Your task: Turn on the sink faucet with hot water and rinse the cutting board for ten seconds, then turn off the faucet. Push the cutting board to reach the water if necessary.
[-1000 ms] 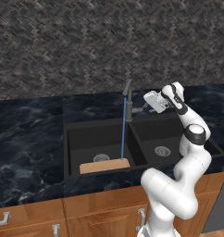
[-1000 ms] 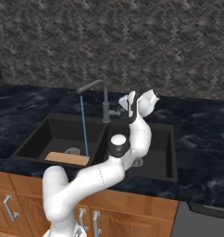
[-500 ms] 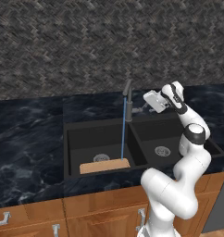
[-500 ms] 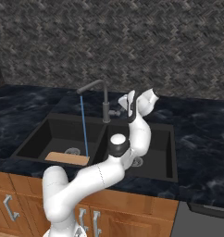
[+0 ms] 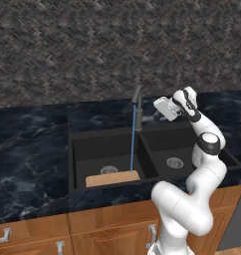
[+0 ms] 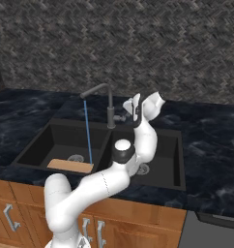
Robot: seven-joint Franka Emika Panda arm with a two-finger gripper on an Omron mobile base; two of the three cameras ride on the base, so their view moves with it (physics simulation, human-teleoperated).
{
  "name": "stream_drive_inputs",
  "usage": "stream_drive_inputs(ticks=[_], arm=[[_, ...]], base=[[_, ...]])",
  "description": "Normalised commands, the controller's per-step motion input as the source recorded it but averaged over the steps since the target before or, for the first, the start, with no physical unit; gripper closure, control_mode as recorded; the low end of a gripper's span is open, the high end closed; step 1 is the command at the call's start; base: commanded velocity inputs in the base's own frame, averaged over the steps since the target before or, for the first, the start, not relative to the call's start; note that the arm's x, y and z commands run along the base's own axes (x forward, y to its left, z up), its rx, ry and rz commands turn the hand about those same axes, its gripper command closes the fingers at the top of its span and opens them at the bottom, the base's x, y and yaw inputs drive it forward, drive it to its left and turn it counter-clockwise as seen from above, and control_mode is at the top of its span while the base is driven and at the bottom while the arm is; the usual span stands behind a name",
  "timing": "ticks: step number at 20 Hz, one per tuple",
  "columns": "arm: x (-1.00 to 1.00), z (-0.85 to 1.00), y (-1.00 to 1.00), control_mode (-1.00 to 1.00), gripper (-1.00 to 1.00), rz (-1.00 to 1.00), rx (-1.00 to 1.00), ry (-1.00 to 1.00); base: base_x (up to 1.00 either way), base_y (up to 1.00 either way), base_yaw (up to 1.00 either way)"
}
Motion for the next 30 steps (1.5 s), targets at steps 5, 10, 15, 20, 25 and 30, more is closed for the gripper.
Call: stream_drive_inputs(ticks=[5, 10, 15, 20, 25, 30], arm=[[0.00, -0.29, 0.60, -1.00, -1.00, 0.00, -0.03, 0.03], [0.00, -0.27, 0.62, -1.00, -1.00, 0.00, -0.03, 0.02], [0.00, -0.26, 0.65, -1.00, -1.00, 0.00, -0.02, 0.00], [0.00, -0.19, 0.65, -1.00, -1.00, 0.00, -0.02, 0.00], [0.00, -0.19, 0.67, -1.00, -1.00, 0.00, -0.02, 0.00], [0.00, -0.25, 0.75, -1.00, -1.00, 0.00, -0.03, 0.00]], base=[[0.00, 0.00, 0.00], [0.00, 0.00, 0.00], [0.00, 0.00, 0.00], [0.00, 0.00, 0.00], [0.00, 0.00, 0.00], [0.00, 0.00, 0.00]])
